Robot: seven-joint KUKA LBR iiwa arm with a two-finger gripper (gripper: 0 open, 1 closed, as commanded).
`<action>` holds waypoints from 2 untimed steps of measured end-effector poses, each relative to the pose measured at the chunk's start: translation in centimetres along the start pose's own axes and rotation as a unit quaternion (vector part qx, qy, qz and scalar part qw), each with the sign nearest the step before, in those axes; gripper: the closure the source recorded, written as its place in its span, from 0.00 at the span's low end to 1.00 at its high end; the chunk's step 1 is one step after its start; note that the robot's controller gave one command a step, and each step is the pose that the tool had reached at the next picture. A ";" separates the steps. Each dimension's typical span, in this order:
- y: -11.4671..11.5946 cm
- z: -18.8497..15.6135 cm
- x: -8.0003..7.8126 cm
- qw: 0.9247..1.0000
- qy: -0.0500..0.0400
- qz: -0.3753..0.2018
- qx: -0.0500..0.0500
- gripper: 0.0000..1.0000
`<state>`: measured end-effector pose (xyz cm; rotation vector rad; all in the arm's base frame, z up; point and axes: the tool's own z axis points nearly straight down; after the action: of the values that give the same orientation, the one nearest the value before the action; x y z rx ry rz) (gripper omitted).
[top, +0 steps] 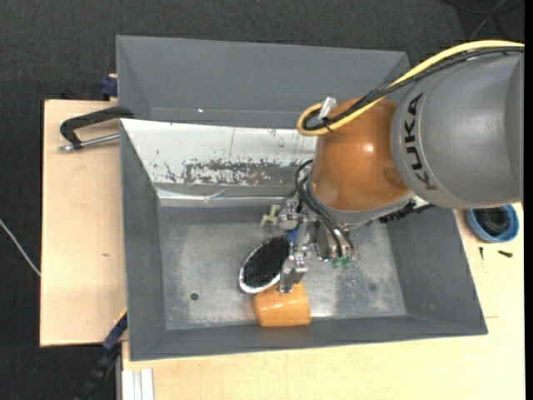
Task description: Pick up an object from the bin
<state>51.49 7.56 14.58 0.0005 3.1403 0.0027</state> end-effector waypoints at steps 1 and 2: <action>-0.3 7.4 -1.5 1.000 -0.007 0.024 -0.001 0.00; -0.3 7.1 -1.6 1.000 -0.009 0.024 -0.001 1.00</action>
Offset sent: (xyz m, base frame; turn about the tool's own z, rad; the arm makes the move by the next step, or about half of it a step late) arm 0.0102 -0.0047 -0.0758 0.0489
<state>53.05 7.26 7.53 0.0767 3.1223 0.0072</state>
